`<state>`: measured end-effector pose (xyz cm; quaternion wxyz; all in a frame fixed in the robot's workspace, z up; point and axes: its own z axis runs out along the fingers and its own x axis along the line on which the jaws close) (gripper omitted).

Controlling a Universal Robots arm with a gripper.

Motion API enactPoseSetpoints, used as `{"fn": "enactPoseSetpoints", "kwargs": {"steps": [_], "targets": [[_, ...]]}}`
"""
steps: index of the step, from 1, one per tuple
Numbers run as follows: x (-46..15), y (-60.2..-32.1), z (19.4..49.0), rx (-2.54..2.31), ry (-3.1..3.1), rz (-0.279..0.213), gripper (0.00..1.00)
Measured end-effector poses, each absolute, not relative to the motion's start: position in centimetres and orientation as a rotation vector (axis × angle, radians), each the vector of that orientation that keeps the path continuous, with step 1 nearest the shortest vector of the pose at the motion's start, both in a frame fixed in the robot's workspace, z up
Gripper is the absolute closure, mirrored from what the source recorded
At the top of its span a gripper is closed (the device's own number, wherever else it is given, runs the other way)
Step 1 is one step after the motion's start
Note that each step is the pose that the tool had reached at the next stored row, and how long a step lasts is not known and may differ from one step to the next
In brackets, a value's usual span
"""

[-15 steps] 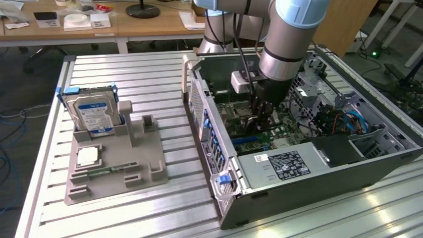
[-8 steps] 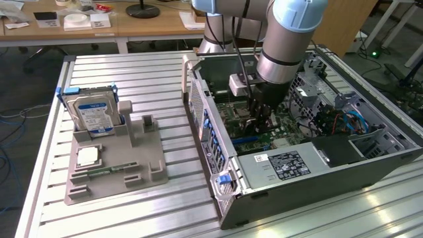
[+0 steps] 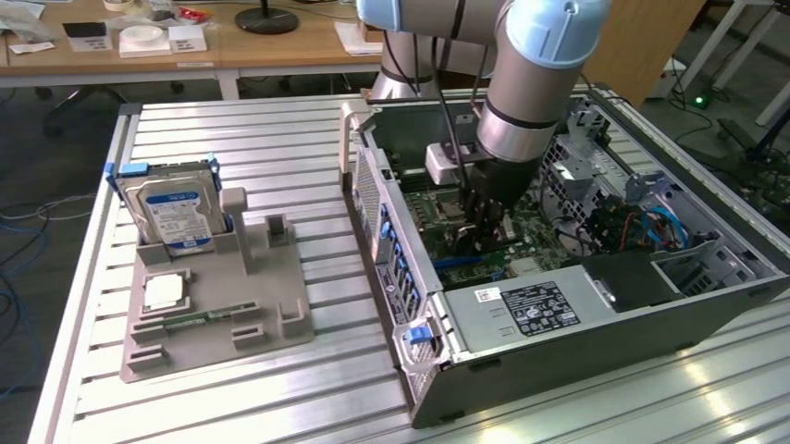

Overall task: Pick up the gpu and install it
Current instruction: 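Insert the gpu into the slot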

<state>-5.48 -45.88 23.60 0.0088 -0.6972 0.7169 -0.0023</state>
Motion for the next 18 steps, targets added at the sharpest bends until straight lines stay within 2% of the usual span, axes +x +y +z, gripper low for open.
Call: {"fn": "enactPoseSetpoints", "kwargs": {"steps": [18], "targets": [[-5.99,-45.87,23.1,-2.179,2.239,-0.007,0.72]]}}
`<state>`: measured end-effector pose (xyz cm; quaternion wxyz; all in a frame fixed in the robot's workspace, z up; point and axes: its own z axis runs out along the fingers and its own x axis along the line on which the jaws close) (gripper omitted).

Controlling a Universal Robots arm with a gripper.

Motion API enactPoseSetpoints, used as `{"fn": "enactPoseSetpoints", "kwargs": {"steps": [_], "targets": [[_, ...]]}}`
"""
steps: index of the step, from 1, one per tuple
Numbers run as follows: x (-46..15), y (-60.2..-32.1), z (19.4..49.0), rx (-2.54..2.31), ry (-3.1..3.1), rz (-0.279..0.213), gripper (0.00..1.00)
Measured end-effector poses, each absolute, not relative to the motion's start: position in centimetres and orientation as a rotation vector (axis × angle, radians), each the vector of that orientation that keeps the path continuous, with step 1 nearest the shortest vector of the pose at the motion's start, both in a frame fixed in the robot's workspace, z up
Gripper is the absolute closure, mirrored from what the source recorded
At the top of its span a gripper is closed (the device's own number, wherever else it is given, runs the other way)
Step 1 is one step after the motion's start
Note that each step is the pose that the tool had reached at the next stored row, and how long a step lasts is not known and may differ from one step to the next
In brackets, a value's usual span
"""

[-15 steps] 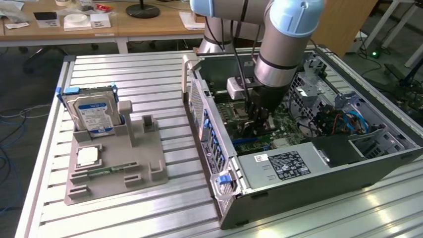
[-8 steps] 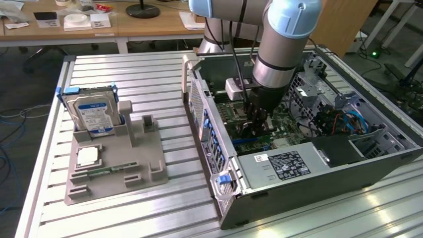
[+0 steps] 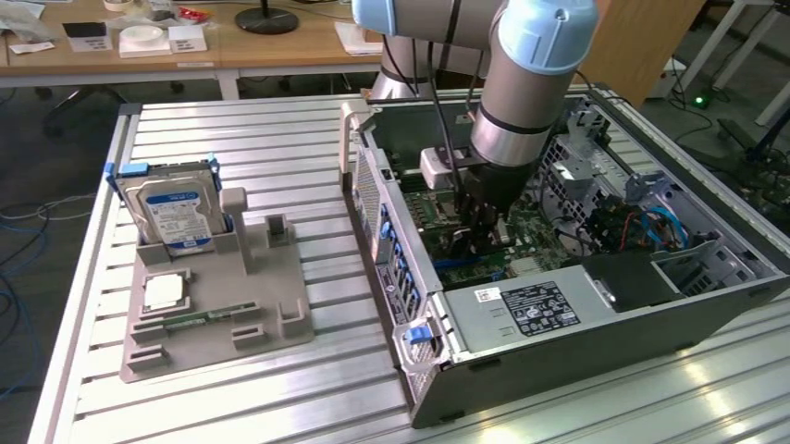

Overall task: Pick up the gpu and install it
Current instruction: 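Insert the gpu into the slot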

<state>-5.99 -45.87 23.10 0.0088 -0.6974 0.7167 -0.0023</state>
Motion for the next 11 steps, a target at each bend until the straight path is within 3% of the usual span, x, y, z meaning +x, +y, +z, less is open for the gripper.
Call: {"fn": "enactPoseSetpoints", "kwargs": {"steps": [11], "targets": [[-5.92,-45.87,23.0,-2.18,2.24,-0.004,0.72]]}}
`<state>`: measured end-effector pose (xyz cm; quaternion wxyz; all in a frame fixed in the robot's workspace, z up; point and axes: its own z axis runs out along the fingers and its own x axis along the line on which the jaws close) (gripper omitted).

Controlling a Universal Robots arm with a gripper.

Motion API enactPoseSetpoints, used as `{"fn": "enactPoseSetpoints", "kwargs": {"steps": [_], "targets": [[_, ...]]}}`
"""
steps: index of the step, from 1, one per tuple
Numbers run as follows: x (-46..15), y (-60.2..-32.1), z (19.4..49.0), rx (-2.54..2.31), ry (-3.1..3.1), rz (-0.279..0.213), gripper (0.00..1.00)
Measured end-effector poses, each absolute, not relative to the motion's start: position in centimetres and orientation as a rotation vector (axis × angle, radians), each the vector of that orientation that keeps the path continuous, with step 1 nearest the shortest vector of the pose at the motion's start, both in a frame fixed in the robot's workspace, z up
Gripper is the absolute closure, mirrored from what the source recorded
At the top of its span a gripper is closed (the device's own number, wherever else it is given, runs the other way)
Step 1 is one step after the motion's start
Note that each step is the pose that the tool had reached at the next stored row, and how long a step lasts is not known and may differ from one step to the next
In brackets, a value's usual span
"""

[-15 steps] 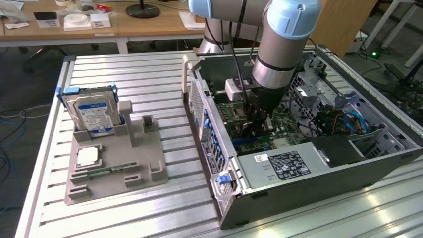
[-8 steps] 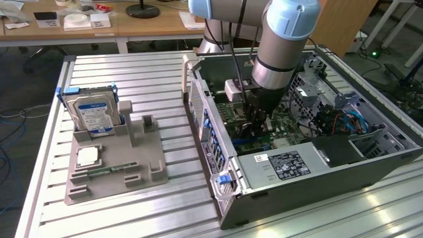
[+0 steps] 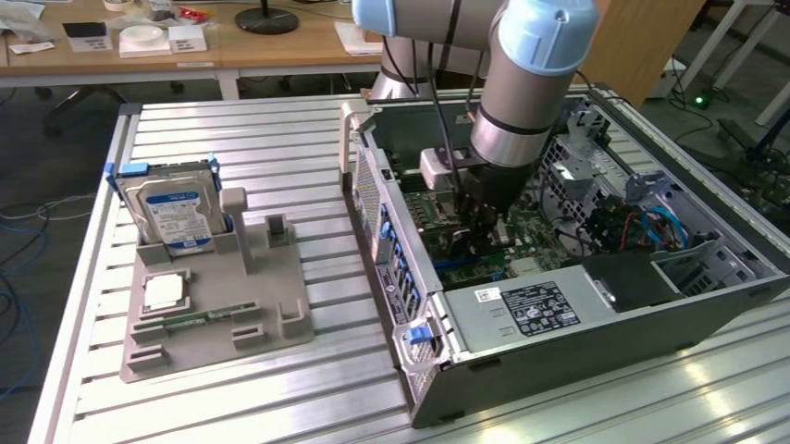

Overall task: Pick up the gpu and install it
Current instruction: 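Insert the gpu into the slot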

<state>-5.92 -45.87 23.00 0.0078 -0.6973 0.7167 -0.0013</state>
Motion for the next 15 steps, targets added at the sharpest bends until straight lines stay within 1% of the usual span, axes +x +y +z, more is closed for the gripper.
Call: {"fn": "enactPoseSetpoints", "kwargs": {"steps": [15], "targets": [[-6.06,-45.51,22.9,-2.178,2.243,-0.004,0.72]]}}
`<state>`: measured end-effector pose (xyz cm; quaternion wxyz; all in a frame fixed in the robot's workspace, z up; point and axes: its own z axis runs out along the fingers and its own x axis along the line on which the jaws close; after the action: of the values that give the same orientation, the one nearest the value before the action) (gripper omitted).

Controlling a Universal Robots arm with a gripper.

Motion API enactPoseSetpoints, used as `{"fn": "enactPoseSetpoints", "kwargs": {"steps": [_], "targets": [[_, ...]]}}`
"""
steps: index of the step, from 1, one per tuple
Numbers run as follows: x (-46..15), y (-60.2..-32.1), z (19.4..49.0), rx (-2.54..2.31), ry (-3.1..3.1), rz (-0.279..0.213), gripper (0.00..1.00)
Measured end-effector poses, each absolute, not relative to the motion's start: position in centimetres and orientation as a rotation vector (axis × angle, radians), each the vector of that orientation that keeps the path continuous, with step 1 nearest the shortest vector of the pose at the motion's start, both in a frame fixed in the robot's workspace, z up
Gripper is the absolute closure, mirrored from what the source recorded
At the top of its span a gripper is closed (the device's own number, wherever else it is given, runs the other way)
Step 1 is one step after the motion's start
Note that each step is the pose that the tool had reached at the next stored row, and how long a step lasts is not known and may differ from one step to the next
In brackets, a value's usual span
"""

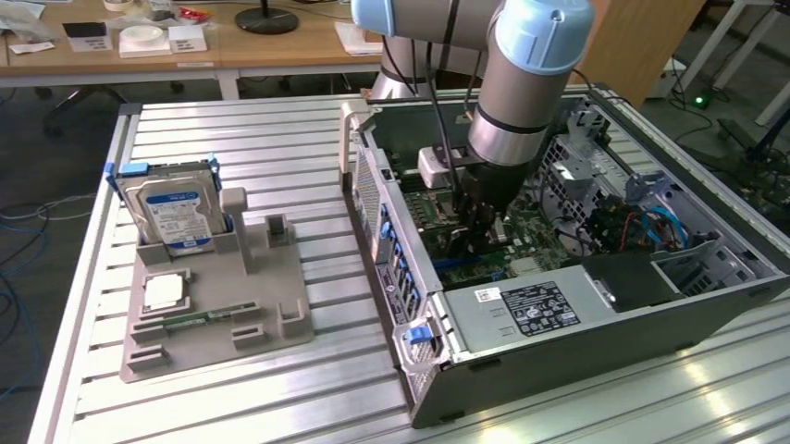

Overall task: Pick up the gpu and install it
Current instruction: 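Insert the gpu into the slot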

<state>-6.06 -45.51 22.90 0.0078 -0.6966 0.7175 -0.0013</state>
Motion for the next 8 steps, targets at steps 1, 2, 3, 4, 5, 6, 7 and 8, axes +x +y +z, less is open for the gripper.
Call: {"fn": "enactPoseSetpoints", "kwargs": {"steps": [1,2,3,4,5,6,7,8], "targets": [[-6.06,-45.51,22.9,-2.178,2.243,-0.004,0.72],[-6.06,-45.51,22.89,-2.178,2.243,-0.004,0.72],[-6.06,-45.51,22.89,-2.178,2.243,-0.004,0.72],[-6.06,-45.51,22.89,-2.178,2.243,-0.004,0.72],[-6.06,-45.51,22.89,-2.178,2.243,-0.004,0.72],[-6.06,-45.51,22.89,-2.178,2.243,-0.004,0.72],[-6.06,-45.51,22.89,-2.177,2.243,-0.004,0.72],[-6.06,-45.51,22.88,-2.177,2.243,-0.004,0.72]]}}
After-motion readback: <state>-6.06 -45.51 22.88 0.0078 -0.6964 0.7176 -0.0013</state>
